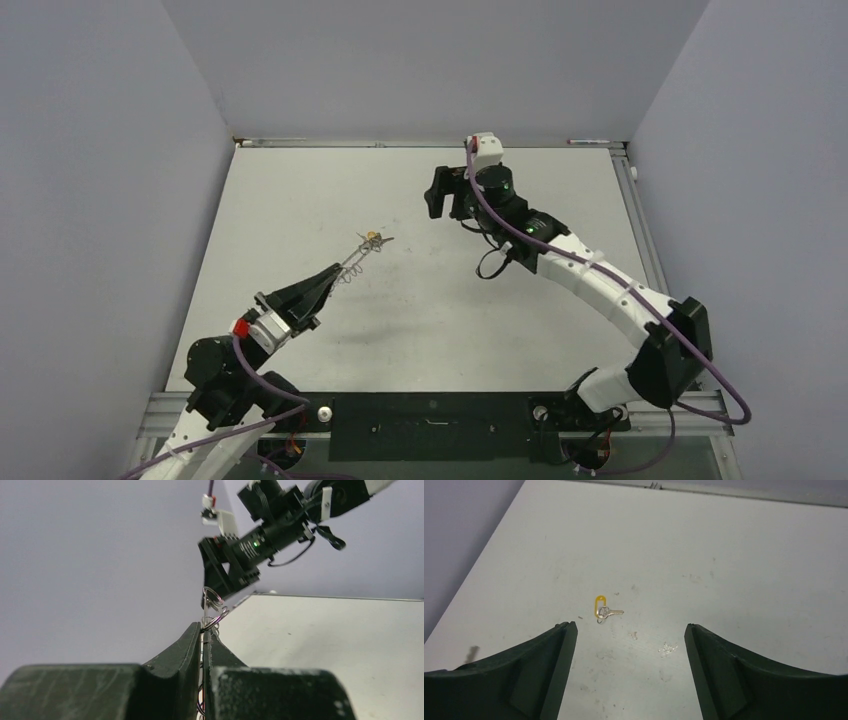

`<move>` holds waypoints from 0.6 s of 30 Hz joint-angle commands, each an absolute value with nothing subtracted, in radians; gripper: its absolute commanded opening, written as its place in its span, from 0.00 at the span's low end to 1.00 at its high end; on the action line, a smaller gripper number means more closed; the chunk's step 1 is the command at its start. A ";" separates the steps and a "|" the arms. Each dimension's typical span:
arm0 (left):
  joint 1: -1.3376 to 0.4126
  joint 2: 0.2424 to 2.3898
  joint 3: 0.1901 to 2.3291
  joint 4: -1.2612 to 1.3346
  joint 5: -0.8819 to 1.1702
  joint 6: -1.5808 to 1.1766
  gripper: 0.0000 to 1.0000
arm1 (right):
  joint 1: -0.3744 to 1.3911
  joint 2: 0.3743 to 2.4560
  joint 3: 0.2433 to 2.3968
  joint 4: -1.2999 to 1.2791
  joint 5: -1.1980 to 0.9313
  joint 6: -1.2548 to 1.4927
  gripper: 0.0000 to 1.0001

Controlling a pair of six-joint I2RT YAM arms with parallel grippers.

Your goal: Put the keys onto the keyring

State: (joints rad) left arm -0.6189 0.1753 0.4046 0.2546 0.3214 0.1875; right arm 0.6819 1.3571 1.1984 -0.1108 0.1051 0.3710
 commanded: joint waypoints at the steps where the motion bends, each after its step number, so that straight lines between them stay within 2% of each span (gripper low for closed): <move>1: -0.596 0.134 0.428 0.257 0.095 0.257 0.00 | 0.695 1.521 1.334 -0.234 0.014 0.494 0.81; 4: -0.579 0.139 0.432 0.237 0.031 0.268 0.00 | 0.702 1.680 1.421 -0.290 -0.007 0.521 0.79; 9: -0.572 0.150 0.439 0.212 0.008 0.279 0.00 | 0.714 1.894 1.571 -0.325 -0.090 0.596 0.69; 18: -0.571 0.139 0.439 0.209 0.013 0.285 0.00 | 0.772 2.105 1.709 -0.279 -0.136 0.676 0.62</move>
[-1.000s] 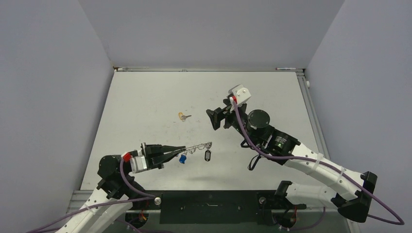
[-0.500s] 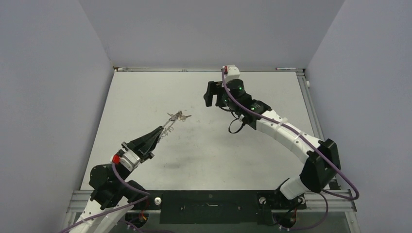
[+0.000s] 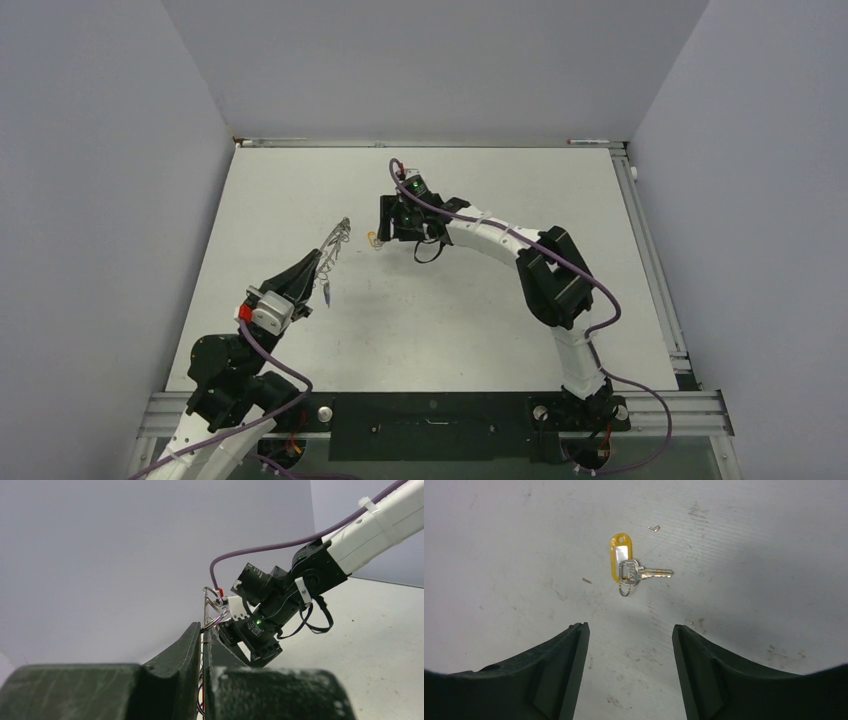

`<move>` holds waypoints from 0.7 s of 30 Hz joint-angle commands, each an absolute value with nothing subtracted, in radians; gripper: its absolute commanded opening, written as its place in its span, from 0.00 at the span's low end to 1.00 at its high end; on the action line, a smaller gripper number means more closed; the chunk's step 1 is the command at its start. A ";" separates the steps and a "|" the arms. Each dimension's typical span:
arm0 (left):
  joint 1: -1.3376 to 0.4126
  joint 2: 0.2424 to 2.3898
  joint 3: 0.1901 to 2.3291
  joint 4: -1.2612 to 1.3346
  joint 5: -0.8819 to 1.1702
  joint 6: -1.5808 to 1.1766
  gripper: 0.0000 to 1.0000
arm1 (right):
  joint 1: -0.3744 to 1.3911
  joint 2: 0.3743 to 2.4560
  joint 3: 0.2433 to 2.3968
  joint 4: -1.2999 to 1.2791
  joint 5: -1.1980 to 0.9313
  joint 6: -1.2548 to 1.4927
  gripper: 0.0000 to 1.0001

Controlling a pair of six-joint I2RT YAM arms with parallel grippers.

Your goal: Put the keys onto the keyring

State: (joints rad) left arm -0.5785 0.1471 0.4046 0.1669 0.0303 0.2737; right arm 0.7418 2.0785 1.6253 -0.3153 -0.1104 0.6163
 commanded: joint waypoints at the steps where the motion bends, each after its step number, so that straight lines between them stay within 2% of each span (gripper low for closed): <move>1: -0.571 0.140 0.439 0.209 0.016 0.285 0.00 | 0.776 2.116 1.708 -0.267 -0.138 0.687 0.60; 9: -0.569 0.137 0.439 0.210 0.022 0.282 0.00 | 0.793 2.193 1.695 -0.198 -0.145 0.741 0.51; 14: -0.569 0.138 0.438 0.210 0.029 0.280 0.00 | 0.793 2.238 1.707 -0.159 -0.154 0.746 0.40; 21: -0.569 0.138 0.436 0.210 0.032 0.279 0.00 | 0.793 2.295 1.759 -0.164 -0.128 0.732 0.35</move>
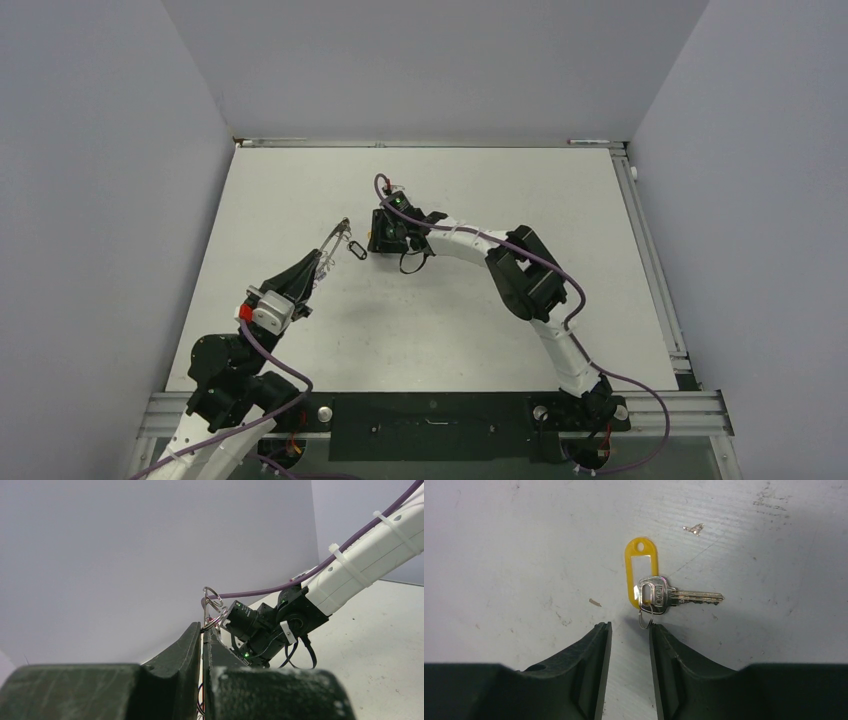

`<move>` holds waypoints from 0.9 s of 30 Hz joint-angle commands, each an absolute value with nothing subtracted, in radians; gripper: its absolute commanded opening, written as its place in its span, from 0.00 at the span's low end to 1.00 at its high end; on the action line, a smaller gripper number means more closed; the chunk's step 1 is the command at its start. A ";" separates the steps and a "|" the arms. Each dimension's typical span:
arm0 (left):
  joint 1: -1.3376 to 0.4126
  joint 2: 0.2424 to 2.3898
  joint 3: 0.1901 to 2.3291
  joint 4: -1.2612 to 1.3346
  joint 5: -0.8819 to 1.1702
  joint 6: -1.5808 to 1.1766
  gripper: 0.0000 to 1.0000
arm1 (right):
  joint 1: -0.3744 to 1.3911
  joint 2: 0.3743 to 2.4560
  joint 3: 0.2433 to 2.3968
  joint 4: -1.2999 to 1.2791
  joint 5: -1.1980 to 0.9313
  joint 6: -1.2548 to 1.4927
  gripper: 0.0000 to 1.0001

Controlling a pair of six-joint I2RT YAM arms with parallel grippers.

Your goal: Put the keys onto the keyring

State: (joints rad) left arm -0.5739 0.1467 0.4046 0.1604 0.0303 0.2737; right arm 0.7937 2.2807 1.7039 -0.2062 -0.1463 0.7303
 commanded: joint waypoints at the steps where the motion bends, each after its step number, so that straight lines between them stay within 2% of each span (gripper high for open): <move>1: -0.569 0.138 0.436 0.210 0.032 0.279 0.00 | 0.793 2.301 1.761 -0.163 -0.127 0.731 0.35; 7: -0.569 0.137 0.435 0.212 0.032 0.279 0.00 | 0.793 2.312 1.766 -0.171 -0.102 0.719 0.28; 18: -0.569 0.140 0.433 0.213 0.038 0.275 0.00 | 0.791 2.303 1.749 -0.172 -0.048 0.709 0.26; 27: -0.569 0.140 0.433 0.213 0.043 0.273 0.00 | 0.792 2.314 1.750 -0.166 -0.054 0.710 0.15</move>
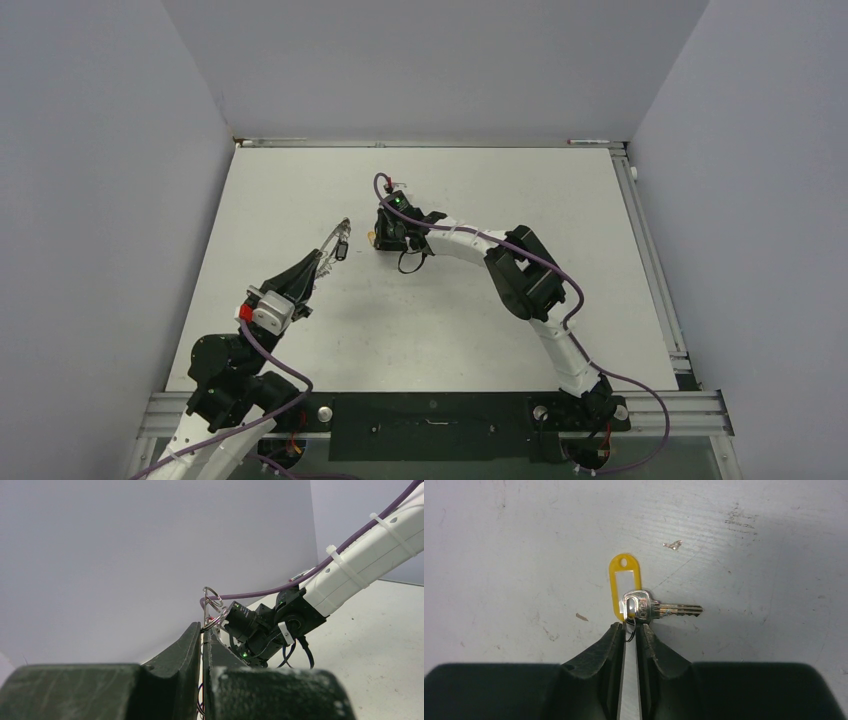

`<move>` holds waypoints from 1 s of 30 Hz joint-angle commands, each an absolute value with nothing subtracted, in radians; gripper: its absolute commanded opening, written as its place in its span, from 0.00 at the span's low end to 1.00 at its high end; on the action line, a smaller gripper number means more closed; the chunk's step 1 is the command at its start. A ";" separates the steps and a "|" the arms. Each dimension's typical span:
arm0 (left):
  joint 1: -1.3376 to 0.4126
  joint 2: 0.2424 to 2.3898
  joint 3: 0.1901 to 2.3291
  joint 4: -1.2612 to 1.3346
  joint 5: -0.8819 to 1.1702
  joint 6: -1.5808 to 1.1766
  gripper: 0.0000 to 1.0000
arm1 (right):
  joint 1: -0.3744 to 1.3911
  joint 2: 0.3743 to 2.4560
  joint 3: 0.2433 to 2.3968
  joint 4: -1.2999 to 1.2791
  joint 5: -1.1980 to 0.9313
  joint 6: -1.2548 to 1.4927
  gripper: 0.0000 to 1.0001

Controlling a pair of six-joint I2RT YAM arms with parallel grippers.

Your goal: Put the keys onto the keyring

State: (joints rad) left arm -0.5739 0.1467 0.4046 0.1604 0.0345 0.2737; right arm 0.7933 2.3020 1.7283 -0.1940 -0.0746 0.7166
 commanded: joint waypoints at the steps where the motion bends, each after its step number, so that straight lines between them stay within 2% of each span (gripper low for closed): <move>1: -0.569 0.140 0.433 0.214 0.043 0.274 0.00 | 0.791 2.314 1.750 -0.164 -0.054 0.709 0.14; 6: -0.569 0.138 0.431 0.214 0.044 0.274 0.00 | 0.791 2.315 1.753 -0.167 -0.052 0.705 0.05; 14: -0.570 0.138 0.431 0.214 0.049 0.275 0.00 | 0.789 2.284 1.744 -0.174 -0.064 0.629 0.05; 30: -0.572 0.144 0.427 0.216 0.058 0.275 0.00 | 0.784 2.053 1.545 -0.226 -0.052 0.509 0.05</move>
